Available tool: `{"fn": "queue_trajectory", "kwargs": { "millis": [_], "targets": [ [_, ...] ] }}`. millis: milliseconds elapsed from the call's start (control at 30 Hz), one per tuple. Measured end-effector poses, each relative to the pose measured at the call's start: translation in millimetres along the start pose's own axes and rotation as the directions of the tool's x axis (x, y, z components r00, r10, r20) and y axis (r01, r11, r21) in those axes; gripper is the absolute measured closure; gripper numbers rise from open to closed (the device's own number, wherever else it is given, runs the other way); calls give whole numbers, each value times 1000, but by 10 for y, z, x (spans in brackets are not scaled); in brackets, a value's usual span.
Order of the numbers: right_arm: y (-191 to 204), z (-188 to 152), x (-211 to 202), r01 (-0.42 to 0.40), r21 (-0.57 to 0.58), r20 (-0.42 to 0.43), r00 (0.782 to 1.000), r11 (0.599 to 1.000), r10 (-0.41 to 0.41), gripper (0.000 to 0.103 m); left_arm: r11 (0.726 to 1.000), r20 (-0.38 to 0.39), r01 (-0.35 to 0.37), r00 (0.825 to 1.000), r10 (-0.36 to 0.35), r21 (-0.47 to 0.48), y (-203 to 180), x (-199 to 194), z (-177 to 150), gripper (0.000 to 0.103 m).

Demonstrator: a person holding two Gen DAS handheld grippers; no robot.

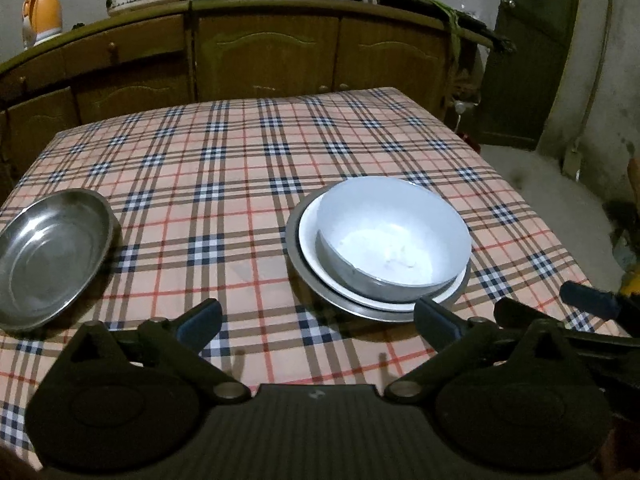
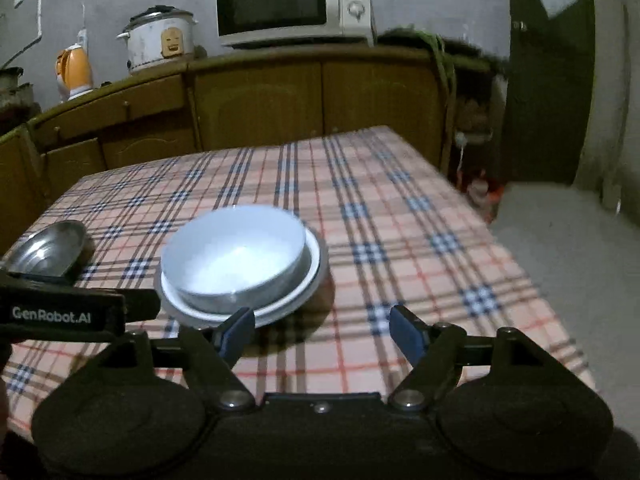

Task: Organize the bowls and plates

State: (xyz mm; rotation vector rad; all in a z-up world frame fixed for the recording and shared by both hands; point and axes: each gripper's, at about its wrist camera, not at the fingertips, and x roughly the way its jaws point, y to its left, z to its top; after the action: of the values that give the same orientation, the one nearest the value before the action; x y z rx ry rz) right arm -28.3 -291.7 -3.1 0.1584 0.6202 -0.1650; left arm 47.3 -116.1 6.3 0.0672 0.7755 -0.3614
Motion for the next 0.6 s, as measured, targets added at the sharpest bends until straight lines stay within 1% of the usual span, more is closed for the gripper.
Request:
{"fn": "queue_trajectory", "kwargs": {
  "millis": [67, 267, 600],
  "targets": [
    [-30, -21, -4, -2, 24, -9, 1000, 1000, 2, 14, 1000, 3, -18, 1000, 18, 3, -16, -4, -15, 0],
    [-66, -97, -12, -6, 62, -46, 999, 998, 9, 13, 999, -7, -35, 999, 35, 17, -77, 4, -54, 0],
    [-98, -143, -34, -5, 85, -57, 998, 996, 10, 13, 998, -2, -53, 999, 53, 37, -126, -24, -74, 0]
  ]
}}
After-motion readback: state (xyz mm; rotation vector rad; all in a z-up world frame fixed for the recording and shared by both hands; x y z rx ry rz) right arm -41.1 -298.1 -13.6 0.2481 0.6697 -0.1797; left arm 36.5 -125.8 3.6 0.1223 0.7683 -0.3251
